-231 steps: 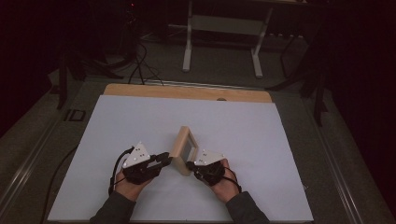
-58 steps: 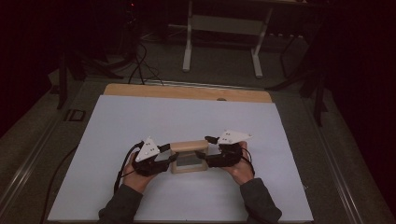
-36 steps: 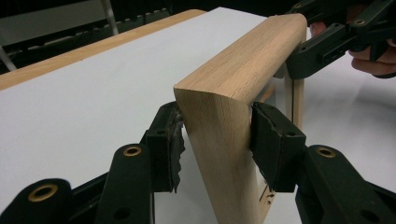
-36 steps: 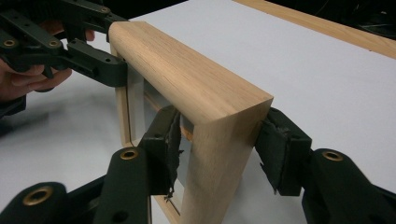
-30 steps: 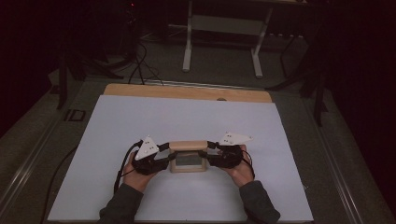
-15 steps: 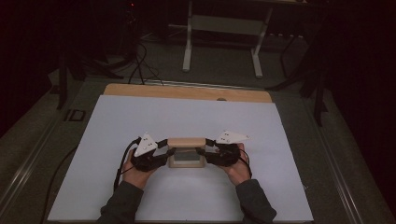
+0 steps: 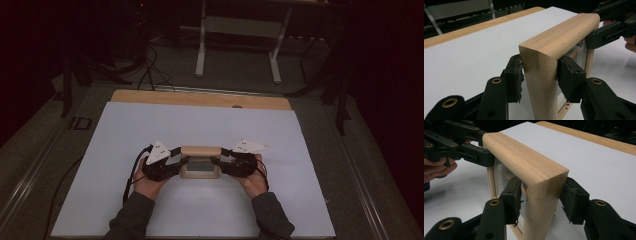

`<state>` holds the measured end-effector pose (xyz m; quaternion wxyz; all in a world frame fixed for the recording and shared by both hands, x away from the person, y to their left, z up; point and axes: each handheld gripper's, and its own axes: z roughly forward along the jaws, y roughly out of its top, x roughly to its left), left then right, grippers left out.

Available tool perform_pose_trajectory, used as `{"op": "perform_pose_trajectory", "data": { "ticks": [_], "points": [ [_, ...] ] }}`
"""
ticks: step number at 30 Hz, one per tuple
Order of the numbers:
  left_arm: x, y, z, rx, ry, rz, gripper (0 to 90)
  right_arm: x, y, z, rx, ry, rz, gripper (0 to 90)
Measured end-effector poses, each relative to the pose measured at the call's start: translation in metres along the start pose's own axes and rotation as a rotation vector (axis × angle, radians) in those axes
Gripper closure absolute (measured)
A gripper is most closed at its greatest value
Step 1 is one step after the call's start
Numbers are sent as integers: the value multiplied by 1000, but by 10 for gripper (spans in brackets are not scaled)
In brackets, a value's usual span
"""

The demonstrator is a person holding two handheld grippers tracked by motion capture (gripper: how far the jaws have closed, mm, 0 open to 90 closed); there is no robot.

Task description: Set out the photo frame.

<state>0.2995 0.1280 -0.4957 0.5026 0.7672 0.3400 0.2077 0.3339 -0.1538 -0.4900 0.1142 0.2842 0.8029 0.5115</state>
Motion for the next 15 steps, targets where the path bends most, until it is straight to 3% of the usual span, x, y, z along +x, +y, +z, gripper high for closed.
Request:
{"op": "perform_pose_trajectory", "data": {
  "ticks": [15],
  "points": [
    [7, 0, 1, 3, 9, -22, 561, 0, 3, 8, -6, -4, 18, 522]
  ]
}}
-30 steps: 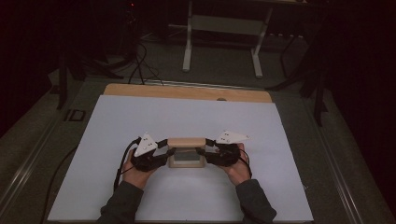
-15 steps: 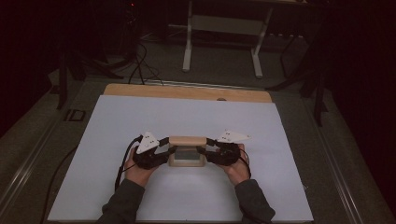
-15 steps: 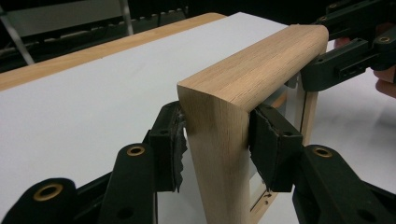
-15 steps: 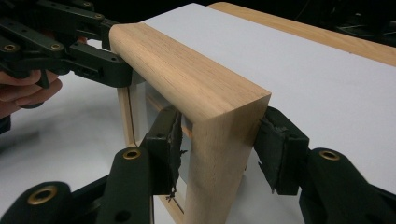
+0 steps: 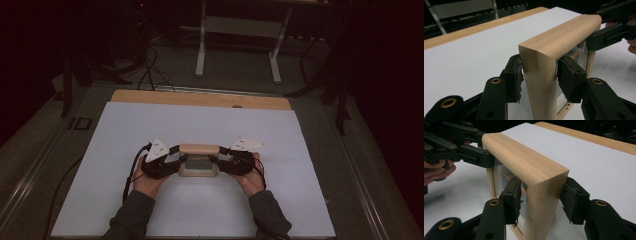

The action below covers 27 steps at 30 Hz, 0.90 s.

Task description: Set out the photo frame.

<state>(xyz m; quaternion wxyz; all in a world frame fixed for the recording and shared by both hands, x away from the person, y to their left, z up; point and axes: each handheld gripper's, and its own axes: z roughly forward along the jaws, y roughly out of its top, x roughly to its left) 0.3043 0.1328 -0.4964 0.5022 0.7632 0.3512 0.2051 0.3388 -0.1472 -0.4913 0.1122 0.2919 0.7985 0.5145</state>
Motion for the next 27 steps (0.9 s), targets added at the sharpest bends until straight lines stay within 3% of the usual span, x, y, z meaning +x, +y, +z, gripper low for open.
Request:
{"op": "perform_pose_trajectory", "data": {
  "ticks": [9, 15, 27],
  "points": [
    [0, 0, 3, -7, -1, -18, 560, -2, 0, 0, 1, -2, 6, 522],
    [4, -1, 7, -21, -16, -59, 557, -6, 0, 1, 2, 4, 28, 523],
    [5, 0, 12, -18, -2, -94, 541, -12, 2, 5, 9, 14, 60, 520]
  ]
}}
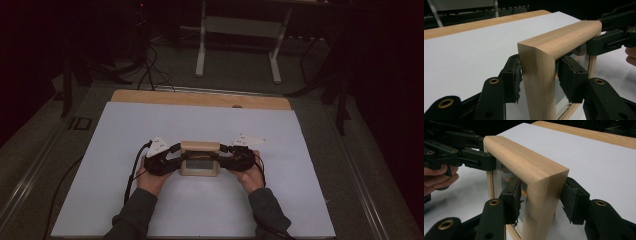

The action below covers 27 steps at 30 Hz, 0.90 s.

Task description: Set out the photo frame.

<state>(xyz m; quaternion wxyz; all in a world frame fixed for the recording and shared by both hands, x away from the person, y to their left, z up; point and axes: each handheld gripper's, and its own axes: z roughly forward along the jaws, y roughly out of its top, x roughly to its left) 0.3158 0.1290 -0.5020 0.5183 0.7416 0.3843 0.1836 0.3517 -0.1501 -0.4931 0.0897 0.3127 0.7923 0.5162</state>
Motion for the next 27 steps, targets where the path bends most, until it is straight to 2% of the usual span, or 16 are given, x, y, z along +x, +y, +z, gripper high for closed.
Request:
{"op": "perform_pose_trajectory", "data": {
  "ticks": [9, 13, 21, 27],
  "points": [
    [1, 0, 3, 3, 3, -10, 523, -3, 2, 3, 9, 9, 13, 512],
    [1, -1, 6, 21, -8, -15, 498, -4, 3, 4, 15, 7, 15, 509],
    [3, -1, 7, 24, -38, -13, 488, -2, -1, 1, 6, 9, 19, 529],
    [3, -1, 7, 27, -40, -13, 485, -1, -2, -1, 2, 10, 25, 533]
  ]
}}
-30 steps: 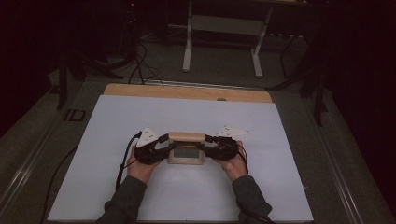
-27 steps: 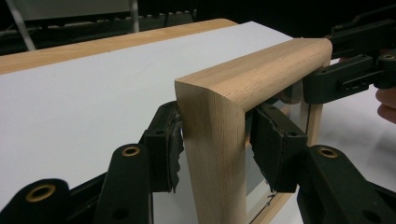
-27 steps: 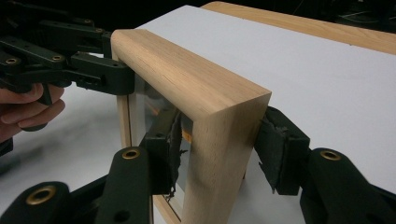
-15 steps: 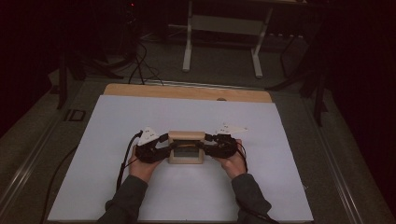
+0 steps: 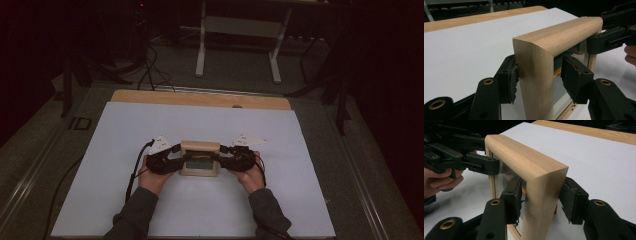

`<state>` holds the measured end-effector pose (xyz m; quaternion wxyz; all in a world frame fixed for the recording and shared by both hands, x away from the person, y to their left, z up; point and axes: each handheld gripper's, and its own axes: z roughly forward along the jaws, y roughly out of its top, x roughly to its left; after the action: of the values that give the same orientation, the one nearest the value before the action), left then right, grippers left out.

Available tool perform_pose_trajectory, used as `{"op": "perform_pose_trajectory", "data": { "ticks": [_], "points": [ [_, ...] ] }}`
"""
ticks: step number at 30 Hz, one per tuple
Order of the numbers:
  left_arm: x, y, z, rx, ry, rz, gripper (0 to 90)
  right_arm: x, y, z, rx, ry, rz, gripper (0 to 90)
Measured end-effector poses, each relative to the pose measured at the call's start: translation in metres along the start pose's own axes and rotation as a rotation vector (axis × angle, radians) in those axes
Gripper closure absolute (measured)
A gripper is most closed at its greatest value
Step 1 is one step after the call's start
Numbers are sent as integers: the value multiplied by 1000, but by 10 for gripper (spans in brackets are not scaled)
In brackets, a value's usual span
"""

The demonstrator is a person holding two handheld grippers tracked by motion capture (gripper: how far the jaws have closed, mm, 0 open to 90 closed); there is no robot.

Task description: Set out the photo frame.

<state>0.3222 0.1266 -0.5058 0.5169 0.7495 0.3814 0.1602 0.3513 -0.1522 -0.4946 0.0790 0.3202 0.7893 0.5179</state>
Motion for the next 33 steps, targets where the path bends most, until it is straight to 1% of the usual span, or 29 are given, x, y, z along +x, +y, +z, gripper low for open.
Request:
{"op": "perform_pose_trajectory", "data": {
  "ticks": [2, 4, 6, 9, 13, 20, 24, 27, 29, 33],
  "points": [
    [0, 0, 0, 2, -3, -7, 480, 0, 0, 0, 3, 3, 1, 526],
    [0, 0, 1, 7, -10, -12, 459, -1, 1, 1, 8, 2, -4, 500],
    [0, -1, 1, 11, -7, -17, 430, -1, 0, 1, 11, 1, -3, 473],
    [0, 0, 1, 10, -4, -17, 415, -2, -1, 1, 11, 4, 3, 439],
    [0, 0, 0, 7, -9, -17, 408, -3, -2, 1, 15, 10, 4, 412],
    [0, 1, -4, 0, -10, -20, 407, -3, 1, -1, 8, 9, 2, 405],
    [-1, 2, -8, 1, -17, -20, 404, -2, 2, -2, 14, 11, -2, 390],
    [-2, 3, -10, -2, -25, -30, 395, -2, 1, -3, 24, 15, -4, 368],
    [-2, 3, -12, 0, -22, -27, 395, -1, 1, -4, 30, 22, 1, 354],
    [0, 2, -14, 4, -13, -26, 395, -1, 1, -5, 38, 18, -5, 326]
  ]
}}
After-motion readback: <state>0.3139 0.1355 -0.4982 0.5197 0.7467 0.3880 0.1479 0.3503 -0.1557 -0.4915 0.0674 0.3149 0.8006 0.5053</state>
